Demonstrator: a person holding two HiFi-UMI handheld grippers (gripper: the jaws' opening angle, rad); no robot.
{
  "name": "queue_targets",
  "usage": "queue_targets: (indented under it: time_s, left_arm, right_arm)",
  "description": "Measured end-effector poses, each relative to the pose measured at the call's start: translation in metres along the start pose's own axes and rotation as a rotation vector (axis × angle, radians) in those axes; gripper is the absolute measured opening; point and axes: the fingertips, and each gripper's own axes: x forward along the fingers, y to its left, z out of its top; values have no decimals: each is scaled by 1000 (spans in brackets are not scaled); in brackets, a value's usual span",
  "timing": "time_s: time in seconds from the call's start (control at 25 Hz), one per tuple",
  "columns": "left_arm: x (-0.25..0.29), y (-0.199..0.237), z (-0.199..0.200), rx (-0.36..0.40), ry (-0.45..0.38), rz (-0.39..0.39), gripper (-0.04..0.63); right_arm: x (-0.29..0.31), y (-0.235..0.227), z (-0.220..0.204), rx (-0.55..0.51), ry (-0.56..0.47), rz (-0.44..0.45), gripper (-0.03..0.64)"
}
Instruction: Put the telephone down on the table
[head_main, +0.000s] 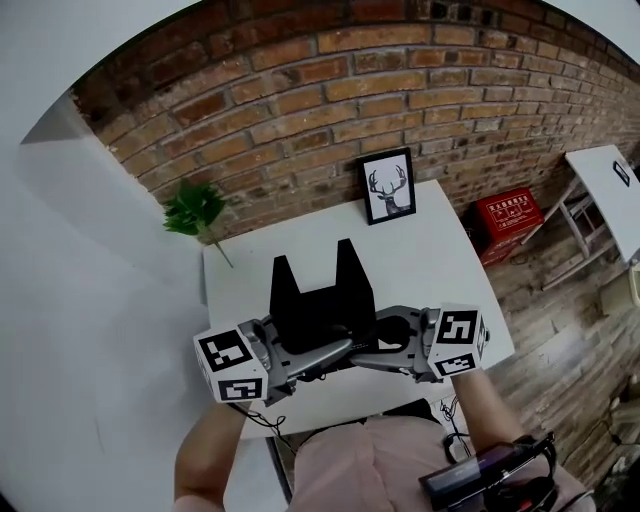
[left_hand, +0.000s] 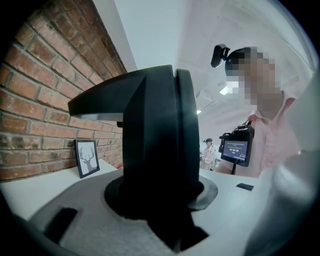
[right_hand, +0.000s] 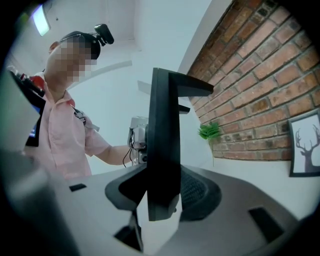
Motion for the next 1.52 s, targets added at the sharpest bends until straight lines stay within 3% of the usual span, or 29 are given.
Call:
queue_targets:
  time_s: [0.48,1.52]
  left_arm:
    - [3,35,-2,-33,5,-26,163]
    - [37,110,-105,-349,27,-18,164]
  right_arm:
    - [6,-33,-2,42,24,-24,175]
    - [4,-96,-103,336,98,6,175]
